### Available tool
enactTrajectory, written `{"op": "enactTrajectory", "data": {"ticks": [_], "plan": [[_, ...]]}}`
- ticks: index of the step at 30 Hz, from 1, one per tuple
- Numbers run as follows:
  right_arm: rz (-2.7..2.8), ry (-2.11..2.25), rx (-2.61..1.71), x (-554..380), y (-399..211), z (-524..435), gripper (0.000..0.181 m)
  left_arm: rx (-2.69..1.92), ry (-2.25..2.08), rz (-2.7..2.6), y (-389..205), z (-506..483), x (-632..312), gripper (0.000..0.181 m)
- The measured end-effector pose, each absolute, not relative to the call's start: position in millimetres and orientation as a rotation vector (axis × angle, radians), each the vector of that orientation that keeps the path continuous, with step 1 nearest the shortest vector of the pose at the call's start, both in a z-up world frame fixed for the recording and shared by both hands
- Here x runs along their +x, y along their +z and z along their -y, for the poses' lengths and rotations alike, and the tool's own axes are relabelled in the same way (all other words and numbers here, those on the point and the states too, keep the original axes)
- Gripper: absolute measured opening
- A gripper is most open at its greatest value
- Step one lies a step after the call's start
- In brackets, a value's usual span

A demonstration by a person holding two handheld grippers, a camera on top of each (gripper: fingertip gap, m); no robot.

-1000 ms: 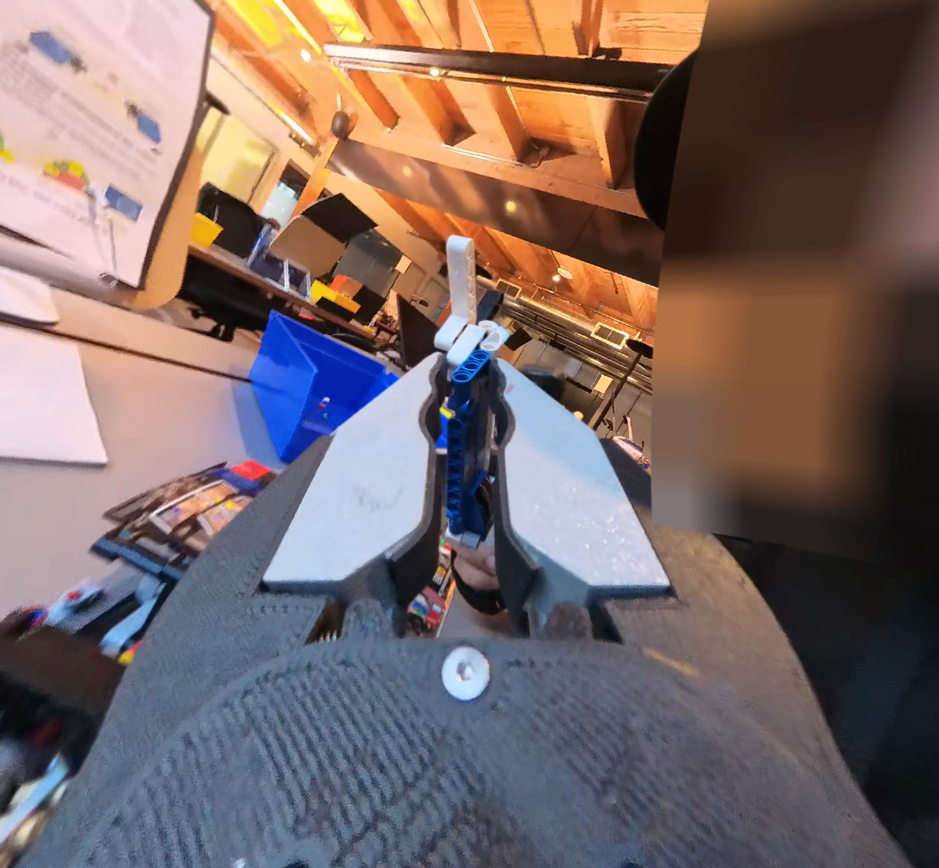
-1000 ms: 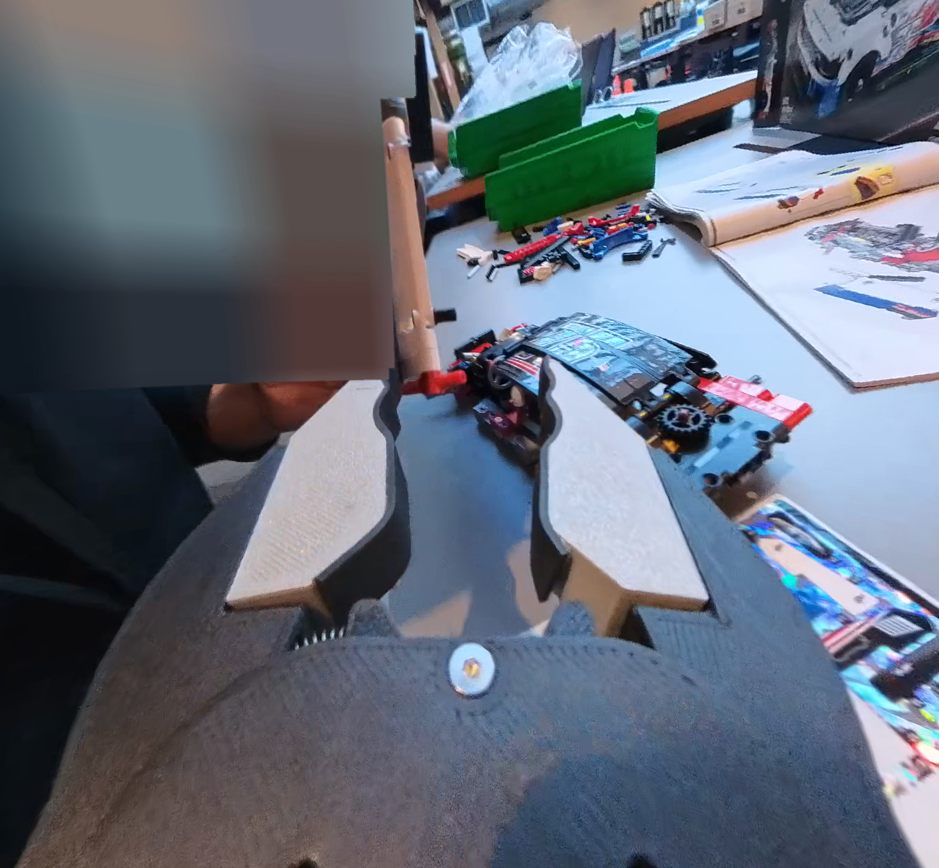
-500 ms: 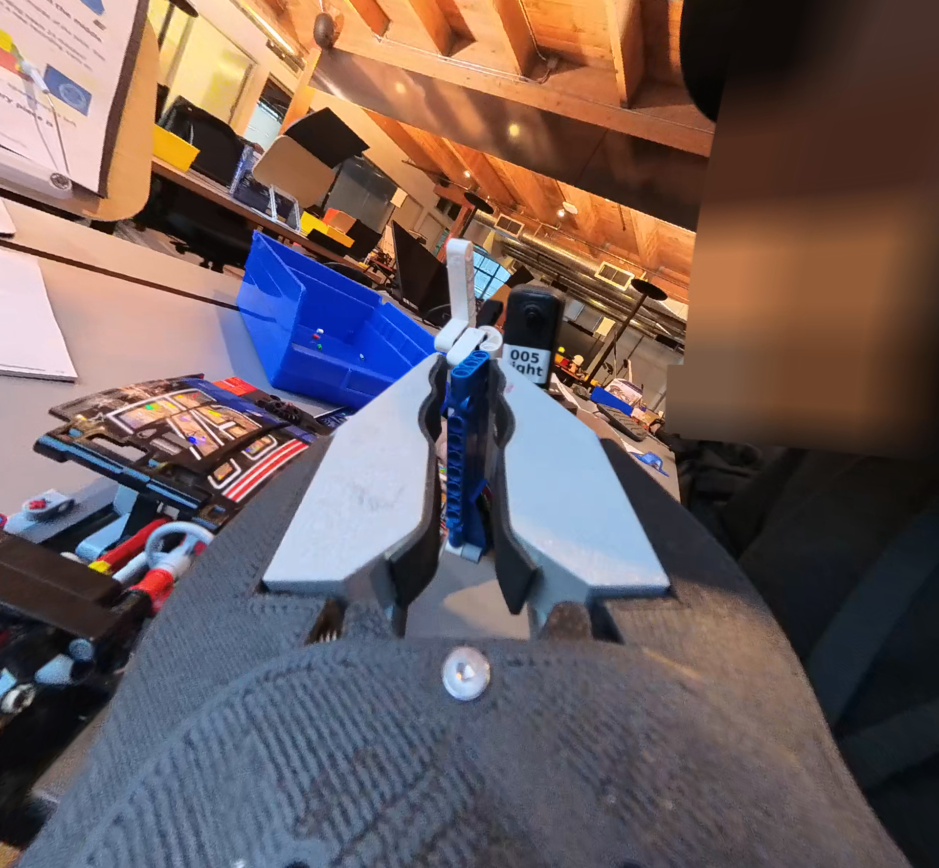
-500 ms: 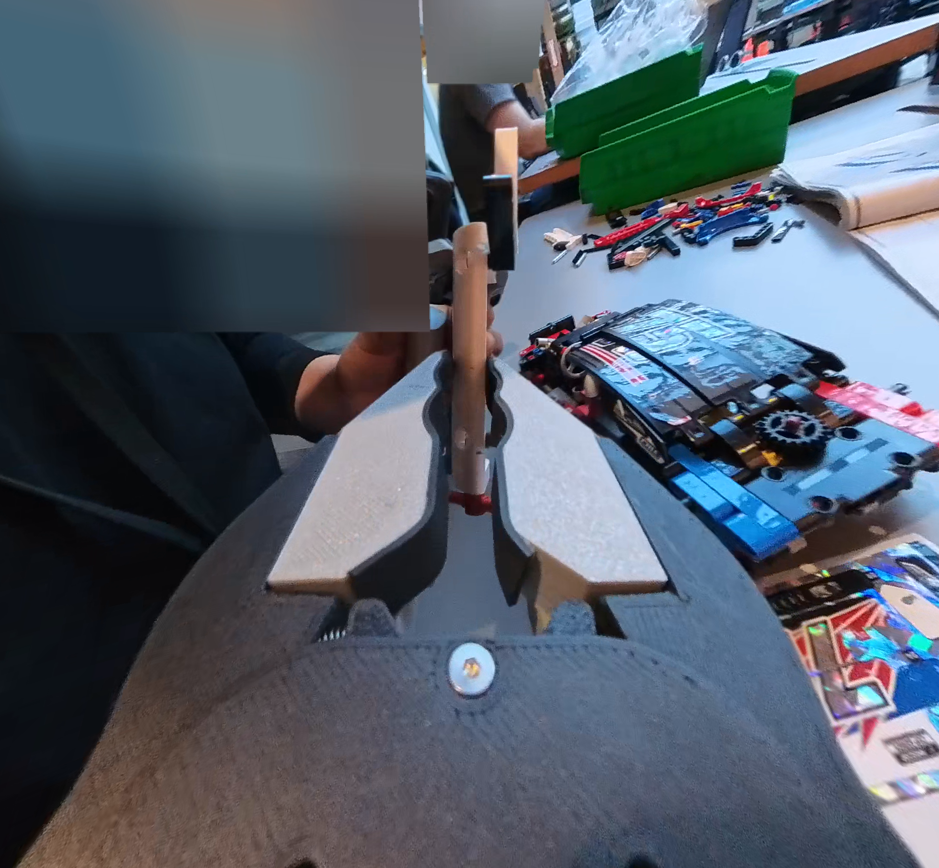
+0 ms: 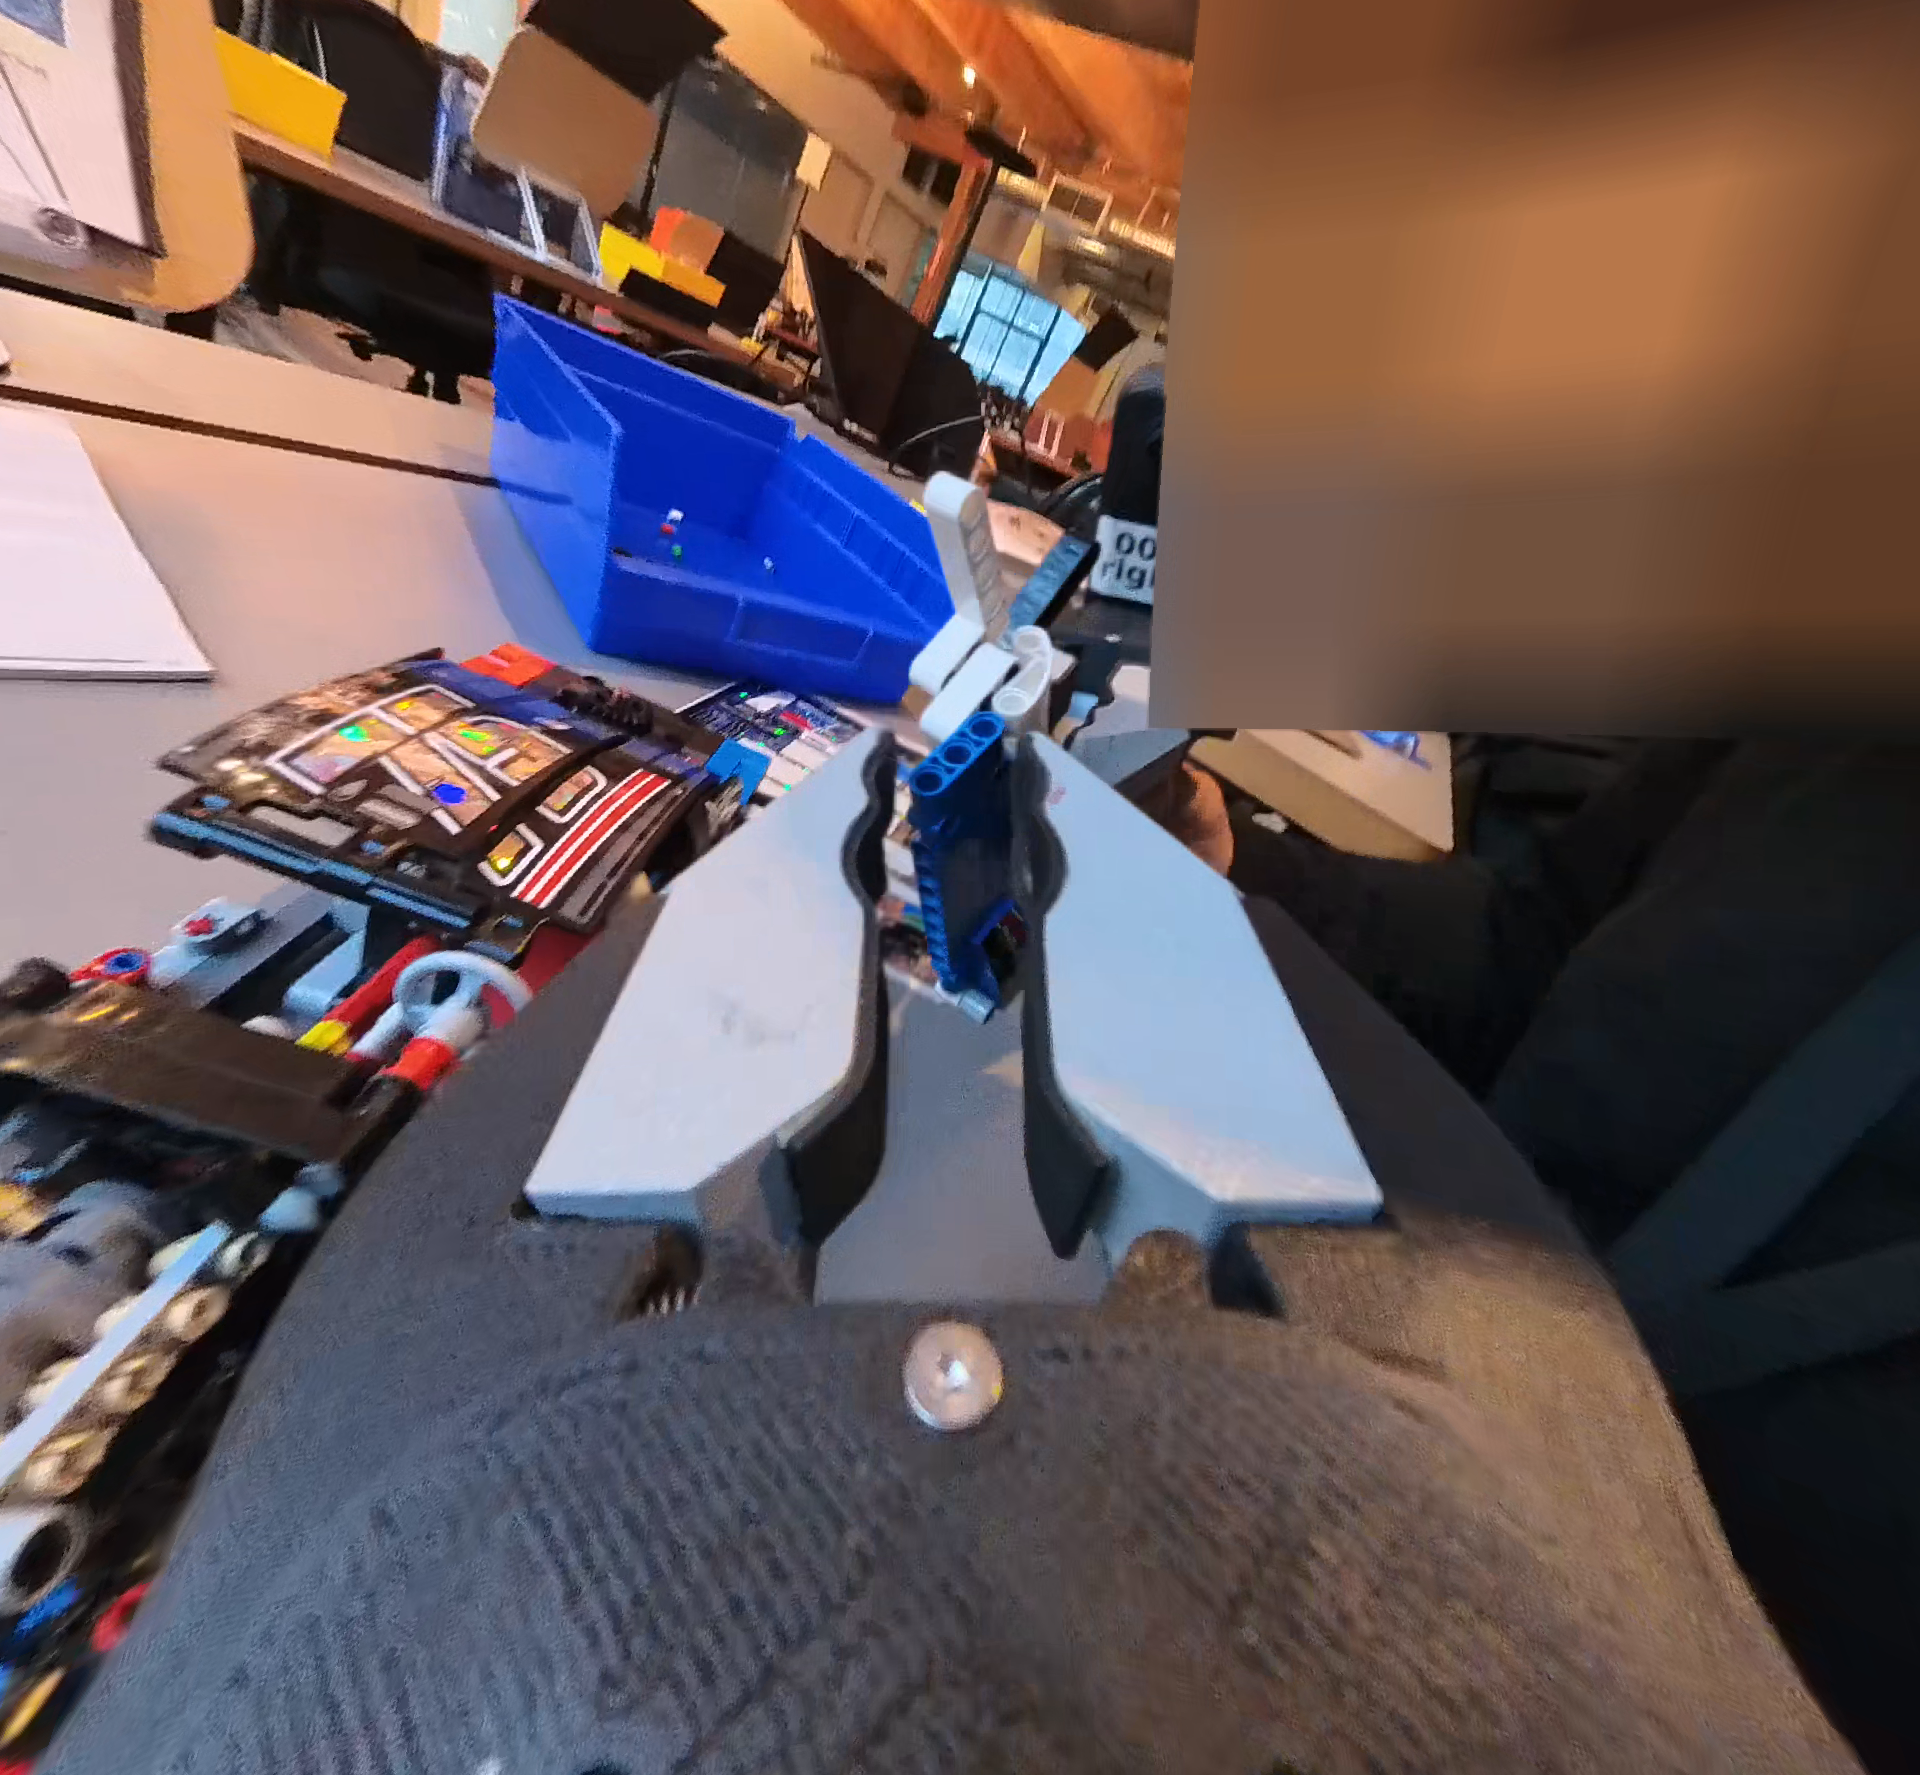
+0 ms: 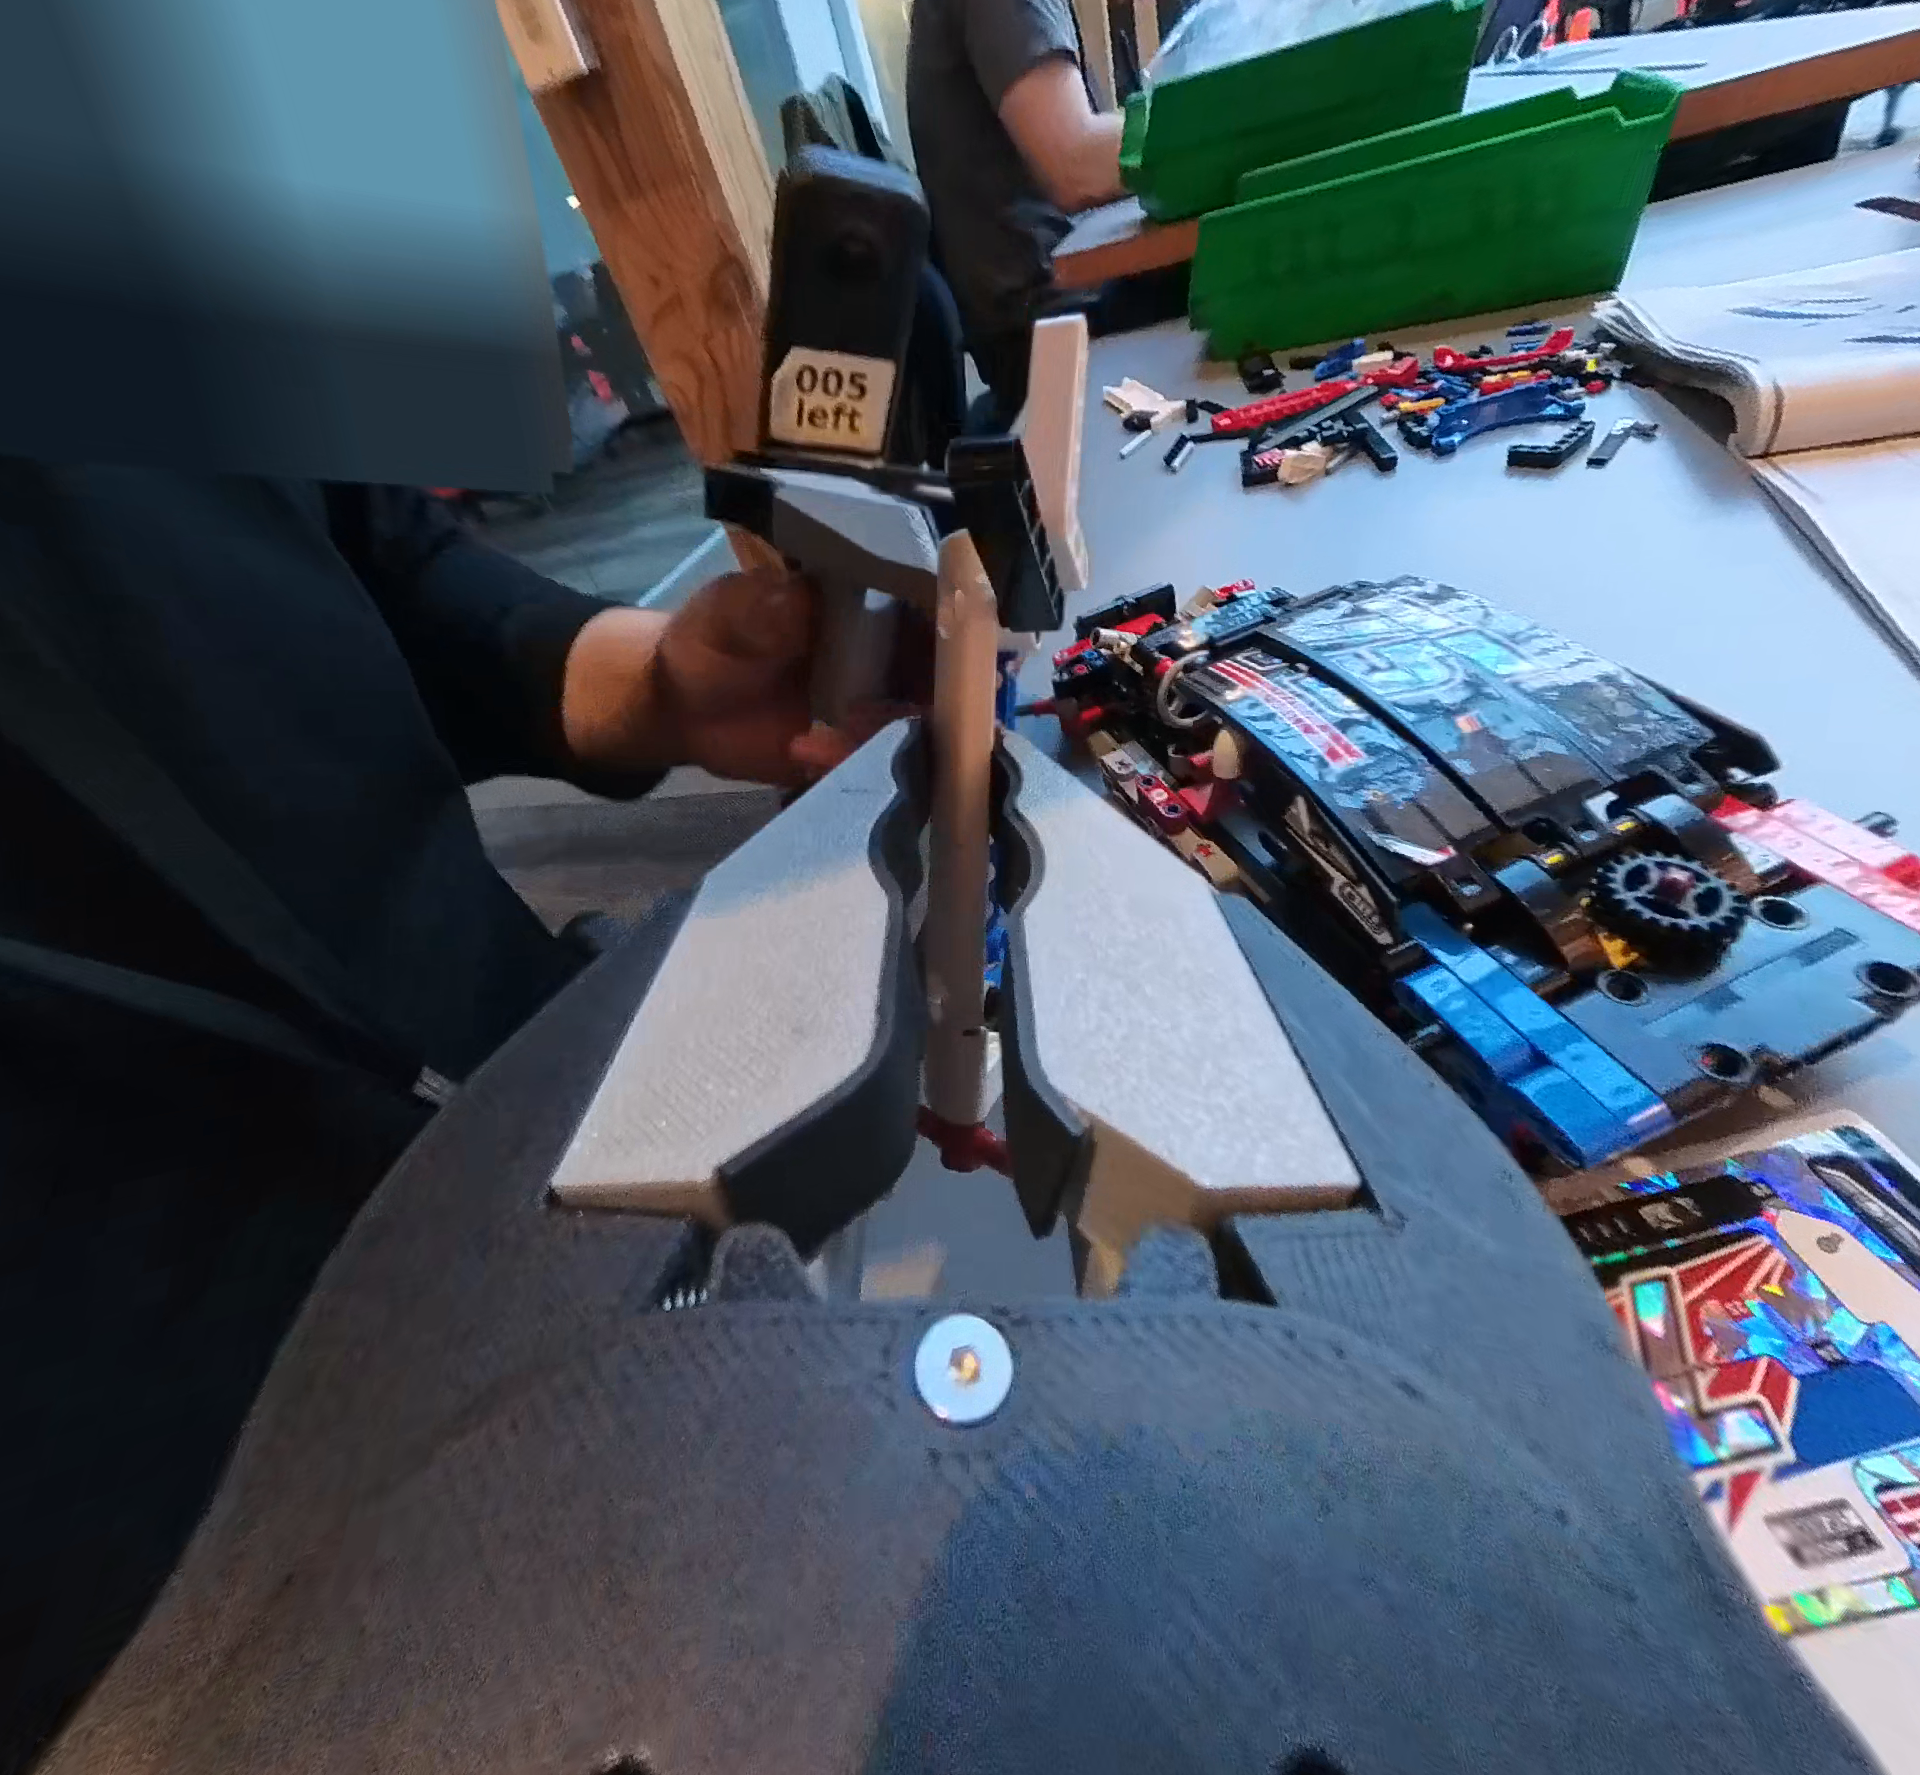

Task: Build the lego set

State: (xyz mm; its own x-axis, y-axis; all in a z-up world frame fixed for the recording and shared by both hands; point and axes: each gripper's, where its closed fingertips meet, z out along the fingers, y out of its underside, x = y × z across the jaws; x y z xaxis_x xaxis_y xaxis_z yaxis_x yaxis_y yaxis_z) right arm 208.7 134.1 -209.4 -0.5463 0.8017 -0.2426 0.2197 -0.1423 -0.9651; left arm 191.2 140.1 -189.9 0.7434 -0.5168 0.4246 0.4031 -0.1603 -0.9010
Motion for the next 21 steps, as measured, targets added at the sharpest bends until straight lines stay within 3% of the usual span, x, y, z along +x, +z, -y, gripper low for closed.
{"op": "enactTrajectory", "data": {"ticks": [4, 13, 18, 19, 21], "plan": [[1.743, 1.594, -1.147, 208, -219, -140, 0.006, -1.623, -0.685, -0.132, -202, -131, 176, 0.033], [1.806, 1.464, -1.149, 208, -228, -145, 0.007, -1.739, -0.63, -0.173, -212, -113, 163, 0.041], [1.763, 1.478, -1.166, 210, -227, -151, 0.007, -1.675, -0.418, -0.151, -155, -136, 98, 0.025], [1.759, 1.485, -1.169, 210, -227, -152, 0.007, -1.722, -0.356, -0.12, -150, -153, 78, 0.03], [1.756, 1.487, -1.174, 211, -227, -153, 0.007, -1.934, -0.235, -0.125, -164, -198, 47, 0.069]]}}
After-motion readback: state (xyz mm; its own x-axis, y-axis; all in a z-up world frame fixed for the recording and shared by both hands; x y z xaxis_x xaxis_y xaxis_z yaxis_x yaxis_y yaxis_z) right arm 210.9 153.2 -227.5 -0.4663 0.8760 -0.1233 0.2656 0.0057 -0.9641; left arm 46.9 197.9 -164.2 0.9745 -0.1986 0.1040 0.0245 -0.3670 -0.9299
